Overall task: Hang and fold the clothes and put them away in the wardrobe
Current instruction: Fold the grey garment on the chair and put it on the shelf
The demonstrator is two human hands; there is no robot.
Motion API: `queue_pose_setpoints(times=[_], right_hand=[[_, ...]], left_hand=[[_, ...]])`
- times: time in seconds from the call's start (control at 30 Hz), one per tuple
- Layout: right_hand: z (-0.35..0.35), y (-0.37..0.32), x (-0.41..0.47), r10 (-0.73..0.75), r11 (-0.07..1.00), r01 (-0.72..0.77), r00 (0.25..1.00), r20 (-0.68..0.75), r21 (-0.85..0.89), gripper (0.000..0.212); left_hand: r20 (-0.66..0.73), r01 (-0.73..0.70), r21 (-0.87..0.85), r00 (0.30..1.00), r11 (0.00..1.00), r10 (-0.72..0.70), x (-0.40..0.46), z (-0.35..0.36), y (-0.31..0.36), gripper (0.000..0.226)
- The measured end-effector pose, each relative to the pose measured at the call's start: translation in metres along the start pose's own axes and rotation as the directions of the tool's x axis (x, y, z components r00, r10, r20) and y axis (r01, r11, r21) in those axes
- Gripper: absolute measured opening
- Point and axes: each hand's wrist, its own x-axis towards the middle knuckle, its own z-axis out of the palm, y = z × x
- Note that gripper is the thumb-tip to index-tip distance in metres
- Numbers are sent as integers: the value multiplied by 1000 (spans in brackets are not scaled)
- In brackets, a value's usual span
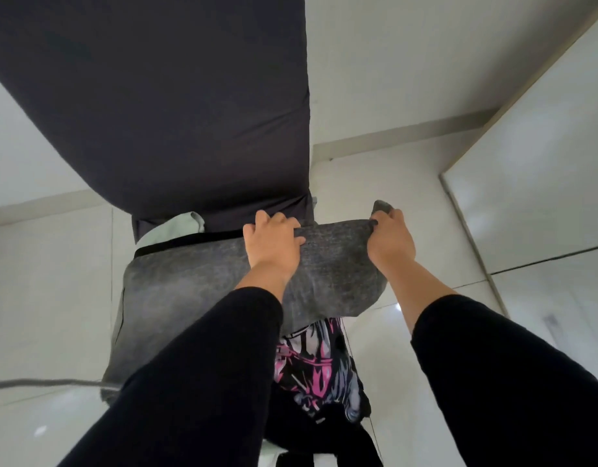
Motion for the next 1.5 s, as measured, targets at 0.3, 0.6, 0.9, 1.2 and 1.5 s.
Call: queue_pose_setpoints(times=[0.3,0.6,0.9,1.2,1.5], right_hand=[[66,7,59,8,999,-13,995,103,49,32],[92,-9,64,27,893,-60,996,80,445,34],[128,18,1,286,787,-554,717,636,271,35],[118,8,-21,300,183,-904,425,854,386,32],[113,26,-20,166,-454,-629,636,754,631,39]], left_hand=[[137,-20,17,990,1000,18,56,62,-11,29],[17,-48,-64,999,997,49,67,64,-6,21],[111,8,-15,994,1000,-6,75,66,4,44],[5,-16,-244,1000,970,18,83,52,20,7],[-25,-92,-63,996,994,91,63,64,-16,31]])
